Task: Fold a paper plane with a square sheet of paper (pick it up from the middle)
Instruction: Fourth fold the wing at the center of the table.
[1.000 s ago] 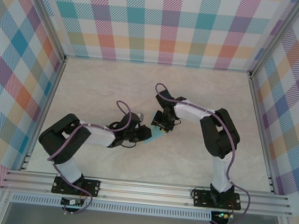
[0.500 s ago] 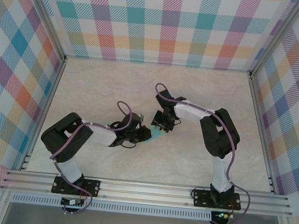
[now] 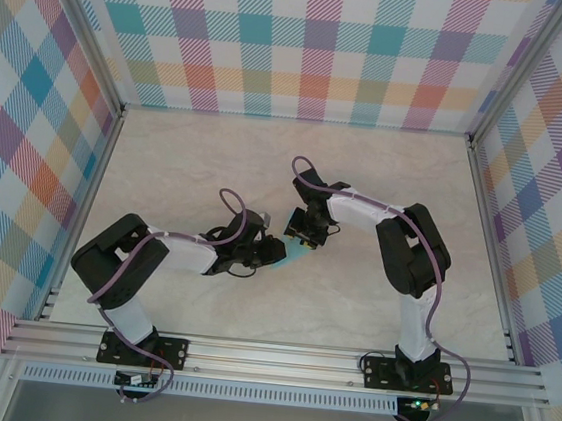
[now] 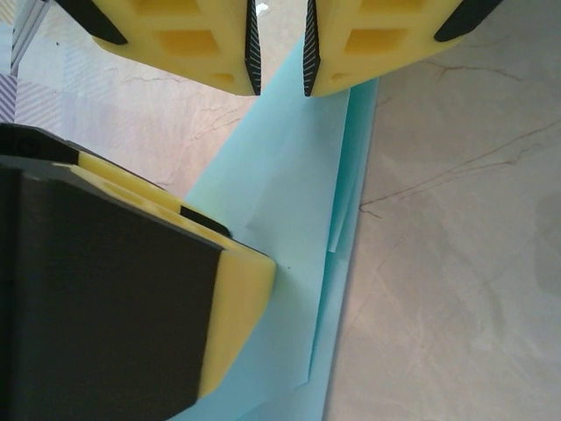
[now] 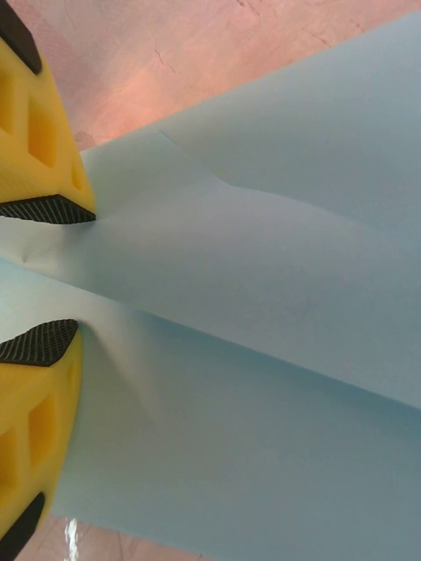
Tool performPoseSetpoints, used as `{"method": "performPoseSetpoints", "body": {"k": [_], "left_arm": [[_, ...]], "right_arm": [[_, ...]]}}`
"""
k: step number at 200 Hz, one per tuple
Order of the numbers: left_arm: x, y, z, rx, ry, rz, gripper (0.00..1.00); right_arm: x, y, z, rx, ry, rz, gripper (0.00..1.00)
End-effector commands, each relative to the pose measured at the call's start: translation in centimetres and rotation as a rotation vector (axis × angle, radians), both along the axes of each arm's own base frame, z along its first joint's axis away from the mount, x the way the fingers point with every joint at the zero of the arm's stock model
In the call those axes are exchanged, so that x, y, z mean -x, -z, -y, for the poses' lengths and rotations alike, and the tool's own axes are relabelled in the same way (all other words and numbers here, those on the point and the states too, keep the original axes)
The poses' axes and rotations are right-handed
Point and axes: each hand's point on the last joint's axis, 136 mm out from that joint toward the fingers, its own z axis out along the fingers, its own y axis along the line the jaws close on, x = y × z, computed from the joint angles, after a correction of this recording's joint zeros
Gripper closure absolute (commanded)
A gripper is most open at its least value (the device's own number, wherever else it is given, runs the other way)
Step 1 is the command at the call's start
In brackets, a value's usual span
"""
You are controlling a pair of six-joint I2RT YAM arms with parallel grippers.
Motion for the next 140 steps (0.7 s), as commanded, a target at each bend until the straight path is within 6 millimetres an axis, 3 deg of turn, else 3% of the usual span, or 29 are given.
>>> {"method": "performPoseSetpoints", "body": {"k": [1, 93, 140], "left_arm": [[1.6, 0.6, 0.0, -0.014, 0.034, -0.045, 0.76], [2.6, 2.7, -1.4, -0.127, 0.025, -0.092, 0.77], [2.7, 1.8, -1.3, -0.12, 0.035, -0.08, 0.76]], "right_arm": [[5.0, 9.4, 9.2, 0.408, 0.013, -0.19, 0.57], [5.1, 9.6, 9.2, 0.409, 0.014, -0.194, 0.58], [5.0, 9.6, 9.2, 0.409, 0.014, -0.194, 0.58]]}}
